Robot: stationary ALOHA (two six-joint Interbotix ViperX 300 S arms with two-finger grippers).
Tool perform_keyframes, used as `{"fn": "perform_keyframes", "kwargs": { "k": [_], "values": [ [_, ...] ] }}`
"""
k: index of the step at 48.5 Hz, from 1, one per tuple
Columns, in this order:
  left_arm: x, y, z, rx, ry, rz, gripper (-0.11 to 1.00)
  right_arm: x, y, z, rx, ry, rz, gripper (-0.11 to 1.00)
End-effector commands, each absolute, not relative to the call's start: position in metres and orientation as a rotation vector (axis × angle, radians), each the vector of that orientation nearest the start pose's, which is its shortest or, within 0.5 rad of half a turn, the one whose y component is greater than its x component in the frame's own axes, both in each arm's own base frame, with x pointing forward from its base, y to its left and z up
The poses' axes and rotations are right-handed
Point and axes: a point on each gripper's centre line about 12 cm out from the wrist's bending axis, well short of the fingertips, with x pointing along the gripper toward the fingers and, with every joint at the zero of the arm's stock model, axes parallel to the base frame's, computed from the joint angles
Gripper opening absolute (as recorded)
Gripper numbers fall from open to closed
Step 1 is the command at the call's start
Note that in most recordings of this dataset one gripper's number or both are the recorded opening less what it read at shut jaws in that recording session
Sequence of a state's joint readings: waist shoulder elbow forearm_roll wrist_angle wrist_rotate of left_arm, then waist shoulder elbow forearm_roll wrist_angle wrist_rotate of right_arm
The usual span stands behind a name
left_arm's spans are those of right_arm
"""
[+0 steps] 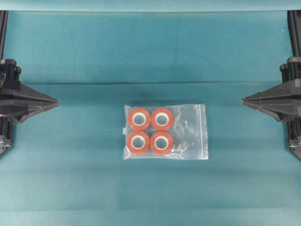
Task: Hand over the clear zip bag and make it stand upright.
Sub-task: 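Move the right gripper open toward the right edge of the clear bag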
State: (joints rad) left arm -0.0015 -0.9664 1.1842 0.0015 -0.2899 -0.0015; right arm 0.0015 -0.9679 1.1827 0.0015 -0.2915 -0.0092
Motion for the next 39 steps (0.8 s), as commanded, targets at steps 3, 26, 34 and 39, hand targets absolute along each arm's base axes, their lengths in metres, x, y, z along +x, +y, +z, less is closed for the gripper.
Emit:
{"fn": "perform_keyframes", "kwargs": {
  "k": [3, 26, 34, 39],
  "values": [
    [0.205, -0.004, 0.322, 0.008, -0.137, -0.018, 0.13, 0.203, -0.003, 0.309, 0.140, -0.108, -0.017, 0.08],
    [0.223, -0.005, 0.328, 0.018, -0.058, -0.023, -0.01, 0.223, -0.016, 0.267, 1.016, 0.272, -0.203, 0.00],
    [0.225, -0.005, 0.331, 0.010, -0.061, -0.023, -0.01, 0.229, -0.022, 0.250, 1.070, 0.291, -0.263, 0.00],
    [0.225, -0.005, 0.333, 0.010, -0.068, -0.023, -0.01, 0.228, -0.023, 0.241, 1.117, 0.305, -0.289, 0.00]
  ]
}}
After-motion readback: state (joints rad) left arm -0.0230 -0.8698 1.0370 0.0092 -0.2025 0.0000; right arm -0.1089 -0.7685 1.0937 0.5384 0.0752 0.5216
